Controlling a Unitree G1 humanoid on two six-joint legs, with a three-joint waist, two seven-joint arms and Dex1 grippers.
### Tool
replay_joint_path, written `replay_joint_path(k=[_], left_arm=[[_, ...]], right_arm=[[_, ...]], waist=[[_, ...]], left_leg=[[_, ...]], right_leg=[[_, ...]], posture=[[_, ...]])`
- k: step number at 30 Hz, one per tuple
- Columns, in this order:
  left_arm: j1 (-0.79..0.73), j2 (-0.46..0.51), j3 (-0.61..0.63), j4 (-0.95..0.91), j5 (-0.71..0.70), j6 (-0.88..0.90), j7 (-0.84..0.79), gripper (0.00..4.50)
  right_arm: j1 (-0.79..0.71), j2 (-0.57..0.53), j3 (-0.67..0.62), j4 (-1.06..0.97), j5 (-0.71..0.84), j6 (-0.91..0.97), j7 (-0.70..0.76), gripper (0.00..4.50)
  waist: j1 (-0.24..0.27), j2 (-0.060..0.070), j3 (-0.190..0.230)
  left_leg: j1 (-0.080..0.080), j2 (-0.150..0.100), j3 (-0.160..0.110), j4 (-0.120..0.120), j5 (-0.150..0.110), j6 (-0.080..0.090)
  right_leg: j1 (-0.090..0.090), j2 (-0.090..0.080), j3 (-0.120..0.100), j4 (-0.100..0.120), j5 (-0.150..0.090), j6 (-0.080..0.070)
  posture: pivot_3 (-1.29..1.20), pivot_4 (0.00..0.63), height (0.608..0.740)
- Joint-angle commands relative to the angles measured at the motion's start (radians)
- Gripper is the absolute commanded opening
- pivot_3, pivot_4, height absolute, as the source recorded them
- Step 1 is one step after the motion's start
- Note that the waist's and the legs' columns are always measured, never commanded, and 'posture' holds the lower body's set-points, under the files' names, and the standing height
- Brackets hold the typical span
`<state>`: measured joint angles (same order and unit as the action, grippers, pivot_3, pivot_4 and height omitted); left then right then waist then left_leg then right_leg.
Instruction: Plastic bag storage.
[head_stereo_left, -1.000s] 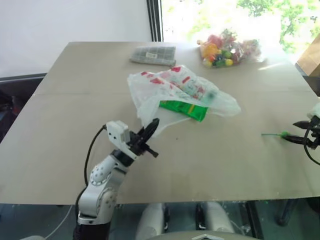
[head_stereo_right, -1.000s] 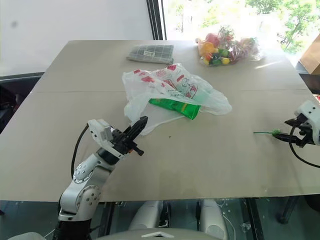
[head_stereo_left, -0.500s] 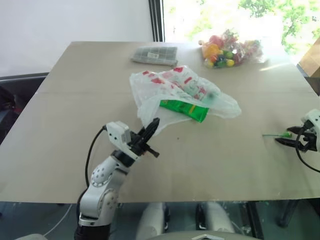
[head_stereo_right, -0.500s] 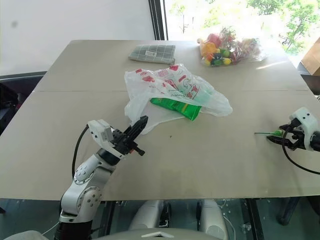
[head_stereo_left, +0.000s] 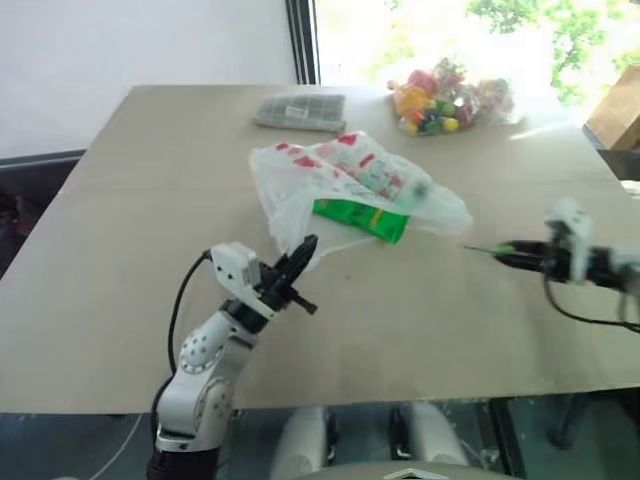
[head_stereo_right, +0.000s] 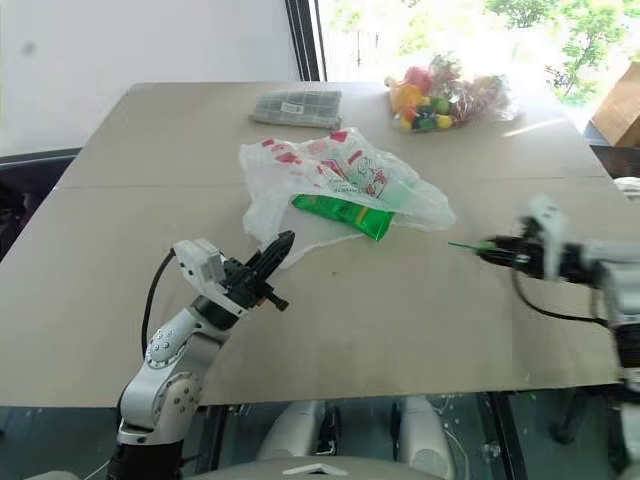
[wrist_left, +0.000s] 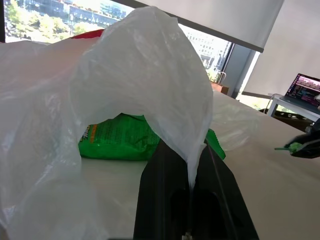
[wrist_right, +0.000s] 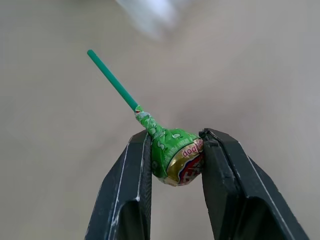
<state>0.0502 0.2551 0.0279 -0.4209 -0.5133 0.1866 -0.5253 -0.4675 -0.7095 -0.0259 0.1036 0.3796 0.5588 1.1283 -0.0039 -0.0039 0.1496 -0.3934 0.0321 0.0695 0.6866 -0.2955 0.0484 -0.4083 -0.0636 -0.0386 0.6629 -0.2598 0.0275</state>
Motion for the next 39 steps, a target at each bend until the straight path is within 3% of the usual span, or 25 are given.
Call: replay_joint_path(k=[1, 4, 6, 10, 14, 17, 21, 23, 25, 29, 33, 39], left_arm=[[0.000, -0.007, -0.011, -0.035, 0.009, -0.018, 0.006, 0.00], [0.008, -0.016, -0.022, -0.046, 0.017, -0.023, 0.014, 0.00], [0.017, -0.026, -0.028, -0.053, 0.018, -0.026, 0.023, 0.00], [0.036, -0.042, -0.035, -0.050, 0.028, -0.038, 0.036, 0.00], [0.039, -0.050, -0.034, -0.045, 0.035, -0.045, 0.047, 0.00], [0.036, -0.051, -0.030, -0.044, 0.034, -0.042, 0.053, 0.00], [0.036, -0.055, -0.023, -0.032, 0.044, -0.051, 0.067, 0.00], [0.036, -0.052, -0.022, -0.029, 0.047, -0.050, 0.067, 0.00], [0.038, -0.047, -0.021, -0.028, 0.047, -0.049, 0.065, 0.00], [0.043, -0.038, -0.016, -0.029, 0.041, -0.049, 0.058, 0.00], [0.048, -0.036, -0.018, -0.026, 0.041, -0.051, 0.052, 0.00], [0.039, -0.034, -0.021, -0.022, 0.042, -0.048, 0.051, 0.00]], right_arm=[[-0.091, 0.154, 0.086, -0.196, 0.051, 0.097, -0.122, 1.33], [-0.176, 0.284, 0.189, -0.153, -0.059, 0.077, -0.249, 1.33], [-0.232, 0.355, 0.255, -0.040, -0.172, -0.036, -0.343, 1.33], [-0.377, 0.552, 0.243, 0.153, -0.225, -0.175, -0.502, 1.33], [-0.451, 0.652, 0.186, 0.261, -0.249, -0.284, -0.620, 2.78], [-0.409, 0.593, 0.221, 0.261, -0.310, -0.333, -0.603, 4.17], [-0.320, 0.507, 0.230, 0.129, -0.253, -0.256, -0.455, 4.17], [-0.192, 0.341, 0.242, -0.058, -0.169, -0.206, -0.238, 4.17], [-0.097, 0.236, 0.201, -0.190, -0.085, -0.169, -0.137, 4.17], [-0.039, 0.204, 0.032, -0.210, -0.001, -0.211, -0.198, 4.17], [-0.037, 0.206, -0.077, -0.133, -0.029, -0.319, -0.291, 4.17], [0.070, 0.173, -0.031, -0.068, -0.115, -0.316, -0.318, 4.17]], waist=[[-0.002, 0.000, 0.000], [0.002, 0.000, 0.000], [0.009, -0.001, -0.001], [0.009, -0.003, -0.001], [0.002, -0.002, -0.001], [0.008, -0.004, -0.002], [0.012, -0.004, -0.002], [0.013, -0.004, -0.002], [0.018, -0.003, -0.002], [-0.010, -0.004, -0.001], [-0.007, -0.004, -0.002], [-0.002, -0.004, -0.002]], left_leg=[[0.000, 0.000, -0.001, 0.000, 0.000, 0.000], [-0.002, -0.001, -0.001, 0.000, 0.000, 0.000], [-0.003, -0.004, -0.002, 0.000, 0.000, 0.000], [-0.003, -0.006, -0.001, 0.001, 0.000, 0.000], [-0.004, -0.004, -0.002, 0.000, 0.000, 0.000], [-0.004, -0.005, -0.002, 0.000, 0.000, 0.000], [-0.004, -0.007, -0.002, 0.000, 0.000, 0.001], [-0.004, -0.007, -0.002, 0.000, 0.000, 0.001], [-0.005, -0.006, -0.004, -0.001, -0.001, 0.001], [-0.003, -0.005, -0.003, -0.001, -0.001, 0.003], [-0.001, -0.005, -0.004, -0.001, -0.003, 0.005], [-0.002, -0.005, -0.003, 0.000, -0.001, 0.001]], right_leg=[[0.000, 0.000, 0.000, 0.000, 0.000, 0.000], [-0.001, 0.000, -0.001, 0.000, 0.000, 0.000], [-0.001, -0.001, -0.003, 0.000, 0.000, 0.000], [-0.001, -0.002, -0.002, 0.000, 0.000, 0.000], [-0.003, 0.000, -0.003, 0.001, 0.000, 0.000], [-0.002, -0.001, -0.004, 0.000, 0.000, 0.000], [-0.001, -0.004, -0.003, -0.001, 0.000, 0.000], [-0.001, -0.004, -0.003, -0.001, 0.000, 0.000], [-0.002, -0.004, -0.005, -0.002, 0.000, 0.001], [-0.001, -0.007, -0.003, -0.001, 0.000, 0.001], [0.000, -0.005, -0.004, 0.001, 0.000, 0.000], [0.000, -0.002, -0.002, 0.000, 0.000, 0.000]], posture=[[0.00, 0.150, 0.738], [0.00, 0.150, 0.738], [0.00, 0.150, 0.738], [0.00, 0.150, 0.738], [0.00, 0.150, 0.738], [0.00, 0.150, 0.738], [0.00, 0.150, 0.738], [0.00, 0.150, 0.738], [0.00, 0.150, 0.738], [0.00, 0.150, 0.738], [0.00, 0.150, 0.738], [0.00, 0.150, 0.738]])
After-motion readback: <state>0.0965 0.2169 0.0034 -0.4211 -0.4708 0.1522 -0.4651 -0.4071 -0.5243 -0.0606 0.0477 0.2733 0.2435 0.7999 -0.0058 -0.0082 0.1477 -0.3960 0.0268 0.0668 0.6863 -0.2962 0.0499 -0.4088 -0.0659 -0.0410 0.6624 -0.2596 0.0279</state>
